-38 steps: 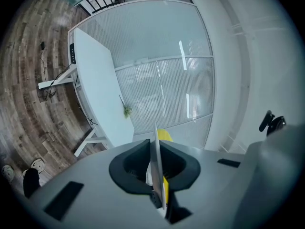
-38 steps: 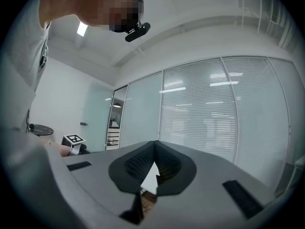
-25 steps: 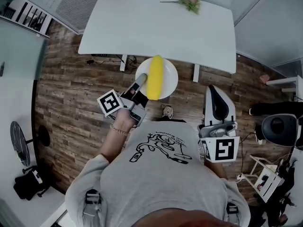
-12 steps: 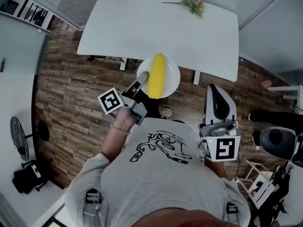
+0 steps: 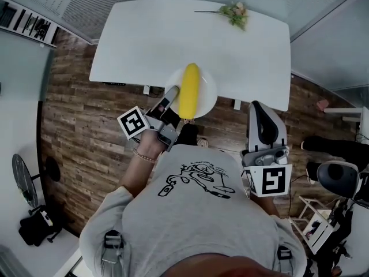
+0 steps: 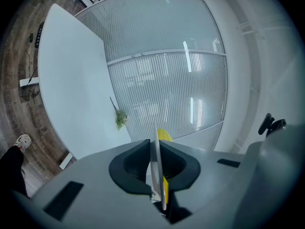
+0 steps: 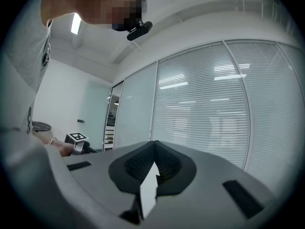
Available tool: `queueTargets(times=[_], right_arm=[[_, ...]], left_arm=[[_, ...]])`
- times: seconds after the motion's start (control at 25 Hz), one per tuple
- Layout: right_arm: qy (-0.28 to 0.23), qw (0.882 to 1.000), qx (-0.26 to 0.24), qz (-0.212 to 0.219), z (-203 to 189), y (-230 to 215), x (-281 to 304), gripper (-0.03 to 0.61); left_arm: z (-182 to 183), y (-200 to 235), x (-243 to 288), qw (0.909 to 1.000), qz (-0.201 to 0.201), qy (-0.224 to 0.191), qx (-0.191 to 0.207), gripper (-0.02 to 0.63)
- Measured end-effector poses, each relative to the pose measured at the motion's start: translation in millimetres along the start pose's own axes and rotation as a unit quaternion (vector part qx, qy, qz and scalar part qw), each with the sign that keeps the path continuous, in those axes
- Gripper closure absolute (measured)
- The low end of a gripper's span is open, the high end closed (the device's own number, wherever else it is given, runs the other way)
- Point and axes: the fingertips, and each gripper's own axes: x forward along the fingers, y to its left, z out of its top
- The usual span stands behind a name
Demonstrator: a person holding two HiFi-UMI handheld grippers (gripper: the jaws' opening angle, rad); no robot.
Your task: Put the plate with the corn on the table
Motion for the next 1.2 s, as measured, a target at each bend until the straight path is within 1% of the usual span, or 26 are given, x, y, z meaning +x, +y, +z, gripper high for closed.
queueTargets(times=[0.32,0.52,0.68,0.8,0.92,1.04,1.2], right_arm=[[-0.013,1.000,-0.009,-0.002,16,-7,79,0.572],[-0.018,1.000,-0.011,-0.004,24,-13,123,0.572],[-0.022,1.000,-0.017,-0.006,31,-15,150,0.571],[-0.027,0.999,-0.017,-0.011,35,-19,166,0.572],[-0.023,1.000,-0.012,-0.014,30,-24,180,0.571],[-0.018,1.000,-0.008,-0.015,24,-29,186,0.571],[-0.024,1.000,-0.007,-0.018,27,-45,185,0.571]], left_arm=[[67,7,39,1.0000,-0.006,0.006,-0.003,0.578],[104,9,64,0.9998,-0.014,0.012,0.007,0.578],[121,10,77,0.9997,-0.018,0.011,-0.006,0.578],[135,13,84,0.9998,-0.017,0.011,-0.002,0.578],[146,15,94,0.9997,-0.018,0.014,-0.003,0.578],[149,15,102,0.9997,-0.019,0.017,0.000,0.578],[145,12,117,0.9997,-0.017,0.018,-0.002,0.578]])
